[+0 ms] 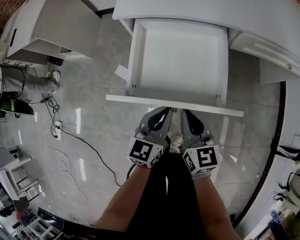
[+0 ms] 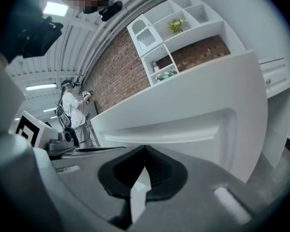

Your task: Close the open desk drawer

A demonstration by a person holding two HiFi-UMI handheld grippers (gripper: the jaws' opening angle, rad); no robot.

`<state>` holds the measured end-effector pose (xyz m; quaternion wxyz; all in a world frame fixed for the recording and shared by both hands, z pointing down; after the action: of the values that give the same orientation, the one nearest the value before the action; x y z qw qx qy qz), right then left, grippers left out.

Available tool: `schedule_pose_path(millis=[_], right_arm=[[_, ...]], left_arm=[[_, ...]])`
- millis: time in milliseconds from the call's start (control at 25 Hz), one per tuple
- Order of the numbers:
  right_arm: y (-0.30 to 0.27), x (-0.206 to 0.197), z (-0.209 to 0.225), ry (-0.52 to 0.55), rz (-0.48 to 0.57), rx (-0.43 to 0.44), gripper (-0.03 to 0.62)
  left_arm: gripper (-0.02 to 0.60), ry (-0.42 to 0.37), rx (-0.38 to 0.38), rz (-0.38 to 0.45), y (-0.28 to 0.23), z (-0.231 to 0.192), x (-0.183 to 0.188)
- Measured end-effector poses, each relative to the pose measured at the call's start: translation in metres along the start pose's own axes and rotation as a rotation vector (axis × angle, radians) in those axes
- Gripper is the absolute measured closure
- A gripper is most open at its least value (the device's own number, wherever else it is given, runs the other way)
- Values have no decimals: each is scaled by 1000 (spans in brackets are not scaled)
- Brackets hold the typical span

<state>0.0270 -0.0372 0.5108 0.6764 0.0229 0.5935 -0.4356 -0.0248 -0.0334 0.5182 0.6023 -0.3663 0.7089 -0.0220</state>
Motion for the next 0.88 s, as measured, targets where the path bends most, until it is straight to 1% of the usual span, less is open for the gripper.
schedule_pose_path(millis=[160,360,560,720,880], right_arm=[[-5,-1,1,19,-2,-18,592],[-10,1,9,-17,2,-41,592],[-25,10,13,-29,-3,-45,592],[-33,18,21,-36,-11,-49,592],[-44,28,30,-40,-14,-51,592]], left_arm=[[581,21,6,17,-2,-5,1],[581,17,-8,19,-10,-7,5],[581,14,-4,25,-19,-20,13],[581,33,-5,30,-29,-25,23],[581,33,-6,38,-41,-32,31]])
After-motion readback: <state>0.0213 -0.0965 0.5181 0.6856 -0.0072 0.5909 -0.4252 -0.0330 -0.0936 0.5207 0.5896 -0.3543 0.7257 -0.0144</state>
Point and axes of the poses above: the fingertips, and each gripper's own axes: y backward along the fingers, z to its right, x out of its top, the point moved 1 cm from there along y, backward along the fingers, and after that the axes turned 14 degrees about -z, right-handed, at the moved point
